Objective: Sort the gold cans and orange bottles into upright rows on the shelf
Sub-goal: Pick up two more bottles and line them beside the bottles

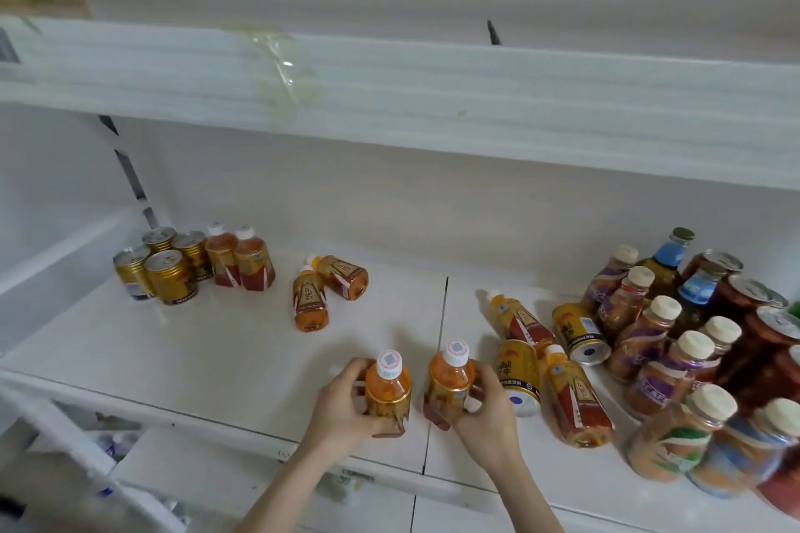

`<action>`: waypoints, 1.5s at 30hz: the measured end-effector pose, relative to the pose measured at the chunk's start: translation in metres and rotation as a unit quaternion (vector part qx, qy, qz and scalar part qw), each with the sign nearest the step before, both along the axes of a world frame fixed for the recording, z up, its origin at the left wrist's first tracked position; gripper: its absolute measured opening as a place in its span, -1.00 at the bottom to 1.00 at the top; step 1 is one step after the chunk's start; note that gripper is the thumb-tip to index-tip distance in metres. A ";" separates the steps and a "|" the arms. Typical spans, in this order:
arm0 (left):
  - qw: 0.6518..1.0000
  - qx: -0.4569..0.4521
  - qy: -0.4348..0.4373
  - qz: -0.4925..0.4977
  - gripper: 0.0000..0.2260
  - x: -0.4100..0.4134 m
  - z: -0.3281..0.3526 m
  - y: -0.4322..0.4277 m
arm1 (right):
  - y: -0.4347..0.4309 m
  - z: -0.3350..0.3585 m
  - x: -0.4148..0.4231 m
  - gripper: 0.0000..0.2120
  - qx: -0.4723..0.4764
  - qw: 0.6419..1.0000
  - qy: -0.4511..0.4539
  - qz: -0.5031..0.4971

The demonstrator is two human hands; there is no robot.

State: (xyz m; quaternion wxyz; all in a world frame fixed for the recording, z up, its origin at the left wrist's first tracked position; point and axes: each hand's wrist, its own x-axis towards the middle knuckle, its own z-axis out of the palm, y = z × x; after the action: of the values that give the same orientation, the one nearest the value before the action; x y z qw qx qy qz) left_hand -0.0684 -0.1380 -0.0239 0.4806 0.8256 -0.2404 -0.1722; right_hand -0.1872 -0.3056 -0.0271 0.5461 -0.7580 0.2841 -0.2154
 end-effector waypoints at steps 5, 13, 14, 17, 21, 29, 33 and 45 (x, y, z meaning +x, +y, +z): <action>1.000 -0.016 -0.006 -0.021 -0.40 0.006 0.010 0.029 | 0.036 0.002 -0.003 -0.51 -0.009 0.999 -0.012 -0.032; 0.997 -0.003 -0.022 -0.067 -0.42 0.038 0.023 0.094 | 0.111 0.004 0.014 -0.49 -0.010 0.995 -0.028 -0.091; 0.997 0.000 -0.024 -0.073 -0.42 0.043 0.025 0.103 | 0.121 0.005 0.017 -0.49 -0.011 0.995 -0.030 -0.099; 0.996 0.005 -0.025 -0.085 -0.42 0.056 0.029 0.125 | 0.148 0.011 0.027 -0.47 -0.020 0.992 -0.033 -0.119; 0.995 0.012 -0.022 -0.095 -0.39 0.070 0.028 0.145 | 0.173 0.015 0.043 -0.45 -0.028 0.991 -0.030 -0.130; 0.998 -0.009 -0.006 -0.058 -0.37 0.116 0.025 0.177 | 0.205 0.014 0.098 -0.46 -0.035 0.995 -0.019 -0.091; 0.999 -0.007 0.002 -0.049 -0.34 0.151 0.024 0.204 | 0.232 0.012 0.132 -0.46 -0.034 0.996 -0.014 -0.083; 0.997 0.014 0.009 -0.079 -0.36 0.252 0.027 0.260 | 0.310 0.004 0.231 -0.48 -0.021 0.994 -0.022 -0.106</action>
State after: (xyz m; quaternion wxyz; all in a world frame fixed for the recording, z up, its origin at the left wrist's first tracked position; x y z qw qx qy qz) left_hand 0.1837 0.1224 0.0033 0.4564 0.8090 -0.2980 -0.2202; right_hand 0.0437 0.0043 -0.0227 0.5104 -0.7302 0.3458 -0.2945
